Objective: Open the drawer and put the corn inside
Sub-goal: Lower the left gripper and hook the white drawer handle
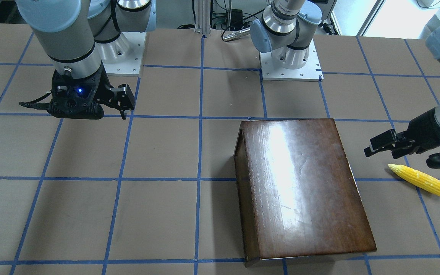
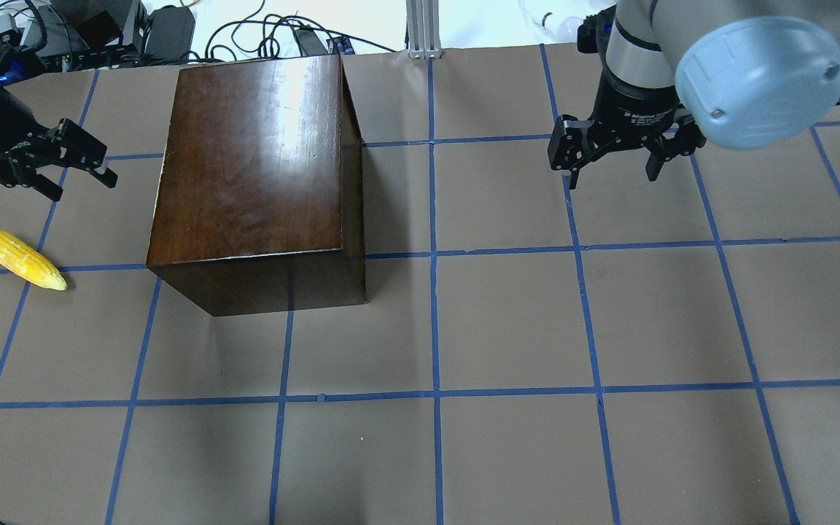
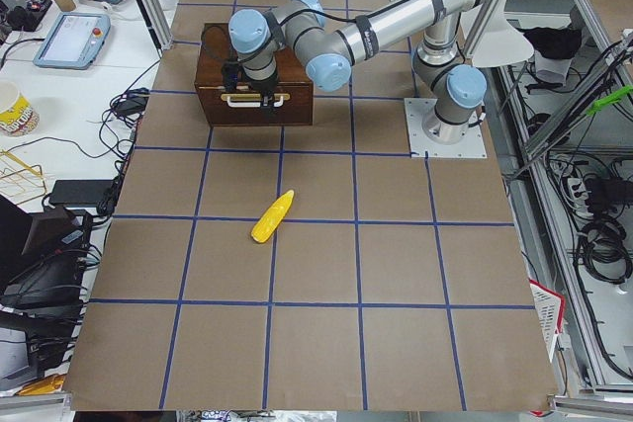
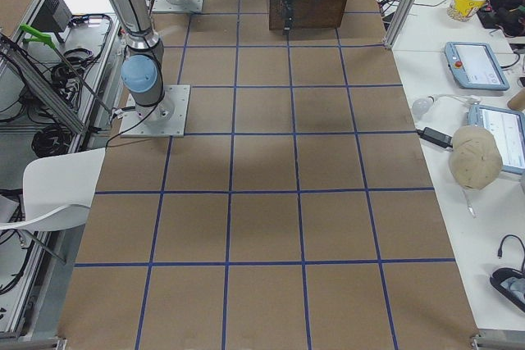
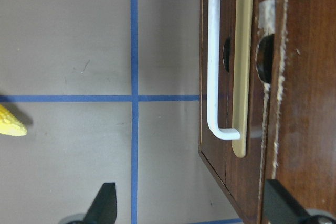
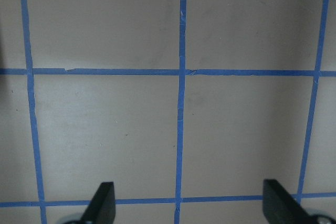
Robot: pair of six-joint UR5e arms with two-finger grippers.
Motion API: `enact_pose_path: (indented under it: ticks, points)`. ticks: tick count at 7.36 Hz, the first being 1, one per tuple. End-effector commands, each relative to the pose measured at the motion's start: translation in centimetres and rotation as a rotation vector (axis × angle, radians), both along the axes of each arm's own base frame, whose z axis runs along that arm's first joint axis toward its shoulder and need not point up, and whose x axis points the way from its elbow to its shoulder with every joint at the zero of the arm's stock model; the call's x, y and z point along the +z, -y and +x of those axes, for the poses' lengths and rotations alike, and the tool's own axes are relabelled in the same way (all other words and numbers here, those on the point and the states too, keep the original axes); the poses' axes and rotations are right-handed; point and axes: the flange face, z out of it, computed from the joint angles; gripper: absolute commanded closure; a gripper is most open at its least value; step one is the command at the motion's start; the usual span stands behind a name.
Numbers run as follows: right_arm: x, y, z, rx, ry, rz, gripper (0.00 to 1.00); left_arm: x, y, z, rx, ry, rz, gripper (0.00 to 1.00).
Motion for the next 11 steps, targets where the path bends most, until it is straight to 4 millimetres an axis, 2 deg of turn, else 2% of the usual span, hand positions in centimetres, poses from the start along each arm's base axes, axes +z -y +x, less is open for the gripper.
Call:
enact_pose_path:
  ticks: [1,3,11]
  points:
    - [0.0,0.0,0.0,0.000,0.000,0.000,0.00,-2.3,1.3,1.0,0.011,-0.047,-0.019,0.00]
    - [0.0,0.0,0.0,0.000,0.000,0.001,0.00,-3.7,1.7,1.2,0.000,-0.069,-0.008,0.00]
    - [-0.1,0.0,0.0,0.000,0.000,0.003,0.00,-7.1,3.0,1.0,-0.028,-0.158,-0.034,0.00]
